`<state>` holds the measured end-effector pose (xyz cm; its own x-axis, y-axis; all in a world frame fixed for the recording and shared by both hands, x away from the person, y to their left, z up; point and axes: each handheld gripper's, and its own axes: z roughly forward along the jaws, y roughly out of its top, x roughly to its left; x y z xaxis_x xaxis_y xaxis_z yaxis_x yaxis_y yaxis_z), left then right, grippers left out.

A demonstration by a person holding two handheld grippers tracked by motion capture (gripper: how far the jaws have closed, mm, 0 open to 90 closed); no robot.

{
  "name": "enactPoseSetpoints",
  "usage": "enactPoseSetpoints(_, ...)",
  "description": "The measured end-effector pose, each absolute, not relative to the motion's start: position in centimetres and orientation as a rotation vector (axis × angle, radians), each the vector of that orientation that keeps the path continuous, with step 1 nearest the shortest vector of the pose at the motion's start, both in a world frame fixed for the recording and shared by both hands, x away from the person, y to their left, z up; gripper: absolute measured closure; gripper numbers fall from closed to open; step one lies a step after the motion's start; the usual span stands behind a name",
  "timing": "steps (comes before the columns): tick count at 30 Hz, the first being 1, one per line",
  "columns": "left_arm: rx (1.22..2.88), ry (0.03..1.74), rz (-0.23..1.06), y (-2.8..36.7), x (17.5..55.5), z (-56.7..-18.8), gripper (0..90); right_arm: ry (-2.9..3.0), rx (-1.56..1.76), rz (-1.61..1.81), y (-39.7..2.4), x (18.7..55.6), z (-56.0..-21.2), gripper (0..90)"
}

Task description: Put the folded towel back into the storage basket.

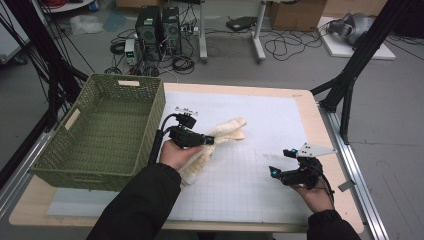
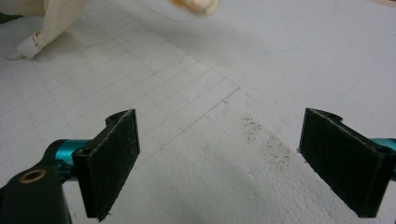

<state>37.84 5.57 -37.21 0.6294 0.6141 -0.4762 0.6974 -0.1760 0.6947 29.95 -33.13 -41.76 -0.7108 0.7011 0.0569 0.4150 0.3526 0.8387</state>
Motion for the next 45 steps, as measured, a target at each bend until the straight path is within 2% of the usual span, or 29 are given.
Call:
enactPoseSetpoints(3, 1.789, 1.087, -0.147, 6.3, 37.9, -36.8, 80.1, 2.304, 0.980, 1.296, -33.1, 29.9, -41.7, 11.7)
enactPoseSetpoints(8, 1.687, 1.094, -0.134, 7.3, 37.4, -35.1, 80.2, 2.308, 0.974, 1.292, -33.0, 30.0, -41.7, 11.7)
enactPoseSetpoints(14, 1.676, 1.107, -0.080, 8.6, 37.1, -33.7, 80.2, 2.308, 0.966, 1.293, -32.9, 30.0, -41.7, 11.7)
enactPoseSetpoints(24, 1.648, 1.097, -0.083, 11.3, 36.9, -31.1, 80.1, 2.312, 0.963, 1.287, -32.8, 30.2, -41.8, 11.7)
enactPoseSetpoints(45, 1.482, 1.216, -0.035, 20.6, 37.0, -28.3, 80.1, 2.330, 0.959, 1.270, -32.2, 30.6, -42.0, 11.7)
